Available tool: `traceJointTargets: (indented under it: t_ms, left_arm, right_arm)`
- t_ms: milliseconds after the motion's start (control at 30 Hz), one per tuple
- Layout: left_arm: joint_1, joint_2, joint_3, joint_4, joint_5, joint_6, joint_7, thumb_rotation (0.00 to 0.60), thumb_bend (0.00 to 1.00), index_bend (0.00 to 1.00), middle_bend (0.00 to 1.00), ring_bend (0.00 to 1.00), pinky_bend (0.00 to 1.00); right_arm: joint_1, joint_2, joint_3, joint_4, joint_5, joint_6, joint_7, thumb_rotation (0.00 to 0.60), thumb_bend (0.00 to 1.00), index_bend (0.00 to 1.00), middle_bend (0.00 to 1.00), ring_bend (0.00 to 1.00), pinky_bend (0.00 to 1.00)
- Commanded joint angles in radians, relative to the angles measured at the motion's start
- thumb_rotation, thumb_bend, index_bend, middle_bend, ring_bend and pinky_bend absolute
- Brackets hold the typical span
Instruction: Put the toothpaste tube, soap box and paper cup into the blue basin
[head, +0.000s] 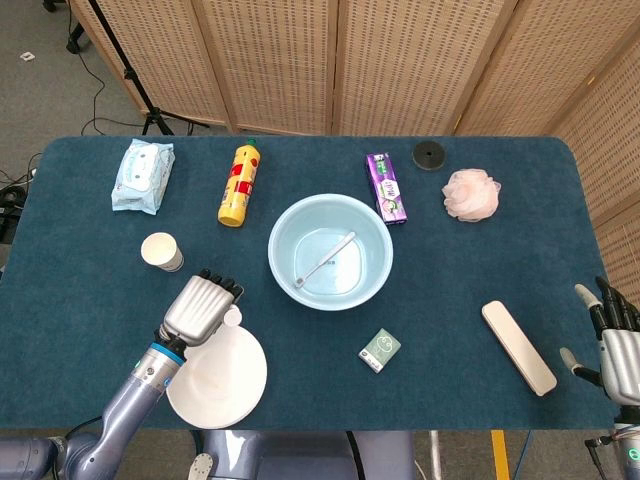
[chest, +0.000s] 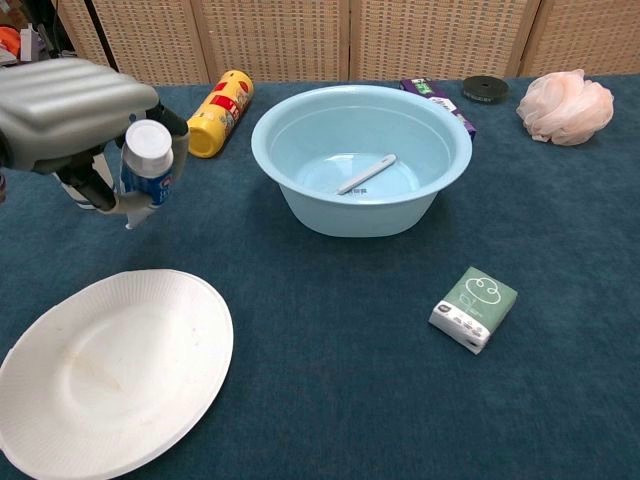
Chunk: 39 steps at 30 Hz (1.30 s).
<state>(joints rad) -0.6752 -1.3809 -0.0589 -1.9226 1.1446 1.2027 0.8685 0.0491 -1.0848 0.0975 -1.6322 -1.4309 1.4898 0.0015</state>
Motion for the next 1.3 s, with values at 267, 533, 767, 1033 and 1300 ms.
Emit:
traceJointTargets:
  t_ms: [267, 533, 767, 1033, 1300]
  left_arm:
    - [-0.057, 0.067, -0.087, -0.051, -0.039, -0.01, 0.033, 0.6, 0.4, 0.82, 0.51, 0.48, 0.43]
    - [-0.19, 0.037, -0.217, -0.017, -0.162, -0.056, 0.084, 0.6, 0.4, 0.82, 0.51, 0.48, 0.43]
    - [-0.307, -0.067, -0.281, 0.113, -0.253, -0.085, 0.105, 0.6, 0.39, 0.82, 0.51, 0.48, 0.43]
    - [-0.416, -0.231, -0.309, 0.339, -0.288, -0.107, 0.05, 0.6, 0.39, 0.82, 0.51, 0.48, 0.43]
    - [-0.498, -0.349, -0.308, 0.51, -0.312, -0.166, 0.009, 0.6, 0.37, 0.79, 0.47, 0.47, 0.43]
  right_arm:
    - [0.008, -0.006, 0.003, -0.006, 0.001, -0.011, -0.002, 0.6, 0.26, 0.11, 0.0, 0.0, 0.11]
    - [0.019, -0.017, 0.009, -0.007, 0.039, -0.045, -0.011, 0.6, 0.26, 0.11, 0.0, 0.0, 0.11]
    - [0.02, -0.019, 0.002, 0.01, 0.033, -0.054, 0.01, 0.6, 0.26, 0.11, 0.0, 0.0, 0.11]
    - [0.013, -0.016, 0.011, 0.057, 0.071, -0.072, 0.07, 0.6, 0.26, 0.11, 0.0, 0.0, 0.11]
    - [0.017, -0.022, 0.016, 0.084, 0.1, -0.101, 0.087, 0.6, 0.26, 0.11, 0.0, 0.0, 0.11]
